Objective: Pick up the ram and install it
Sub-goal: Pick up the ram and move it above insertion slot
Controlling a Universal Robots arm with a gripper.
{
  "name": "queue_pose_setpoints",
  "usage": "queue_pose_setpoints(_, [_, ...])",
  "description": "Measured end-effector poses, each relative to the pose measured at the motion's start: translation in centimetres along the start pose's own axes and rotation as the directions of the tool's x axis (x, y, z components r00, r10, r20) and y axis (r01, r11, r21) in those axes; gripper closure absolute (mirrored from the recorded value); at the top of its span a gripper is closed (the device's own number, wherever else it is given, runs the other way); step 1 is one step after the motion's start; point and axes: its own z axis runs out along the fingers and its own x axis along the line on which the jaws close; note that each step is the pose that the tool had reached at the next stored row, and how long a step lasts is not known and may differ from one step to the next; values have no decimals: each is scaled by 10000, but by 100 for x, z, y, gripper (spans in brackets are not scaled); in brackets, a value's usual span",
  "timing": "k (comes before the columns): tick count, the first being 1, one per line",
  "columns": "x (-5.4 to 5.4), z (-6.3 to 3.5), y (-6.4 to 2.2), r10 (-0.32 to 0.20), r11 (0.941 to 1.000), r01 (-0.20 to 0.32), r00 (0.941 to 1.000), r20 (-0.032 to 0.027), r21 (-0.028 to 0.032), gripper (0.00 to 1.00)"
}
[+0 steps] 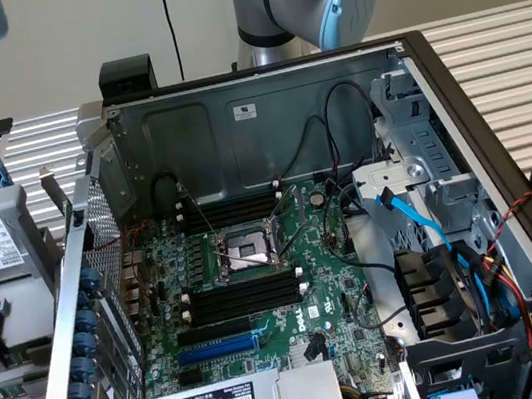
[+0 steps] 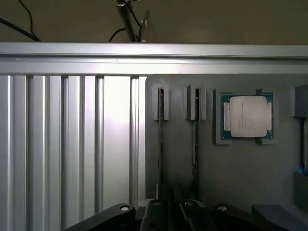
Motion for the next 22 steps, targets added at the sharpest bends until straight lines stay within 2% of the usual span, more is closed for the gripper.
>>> queue_pose_setpoints(3, [-1, 51, 1, 1, 10000, -1, 10000, 0, -46, 81])
queue_pose_setpoints(7, [-1, 86, 1, 1, 9999, -1, 10000, -2, -163, 81])
queue_pose_setpoints(15, [-1, 153, 0, -31, 9998, 31, 10000, -2, -207, 81])
queue_pose_setpoints(22, [0, 180, 1, -170, 9996, 169, 9999, -6, -221, 81])
